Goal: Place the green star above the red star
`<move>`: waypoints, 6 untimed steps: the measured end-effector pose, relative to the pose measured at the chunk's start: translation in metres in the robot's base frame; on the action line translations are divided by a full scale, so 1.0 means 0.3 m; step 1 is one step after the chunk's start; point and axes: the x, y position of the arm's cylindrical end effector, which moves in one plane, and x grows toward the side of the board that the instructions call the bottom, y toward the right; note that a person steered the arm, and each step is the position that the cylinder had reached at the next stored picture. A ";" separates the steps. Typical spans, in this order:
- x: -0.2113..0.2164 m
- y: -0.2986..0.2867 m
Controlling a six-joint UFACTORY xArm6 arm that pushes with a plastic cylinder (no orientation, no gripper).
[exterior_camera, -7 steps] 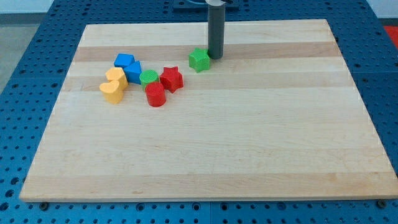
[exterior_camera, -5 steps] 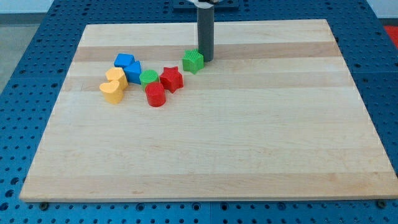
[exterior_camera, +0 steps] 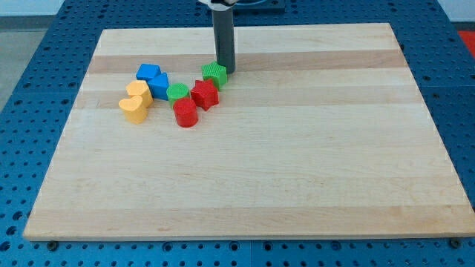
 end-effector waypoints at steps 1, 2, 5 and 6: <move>0.000 -0.002; 0.000 -0.009; 0.002 -0.016; 0.030 -0.016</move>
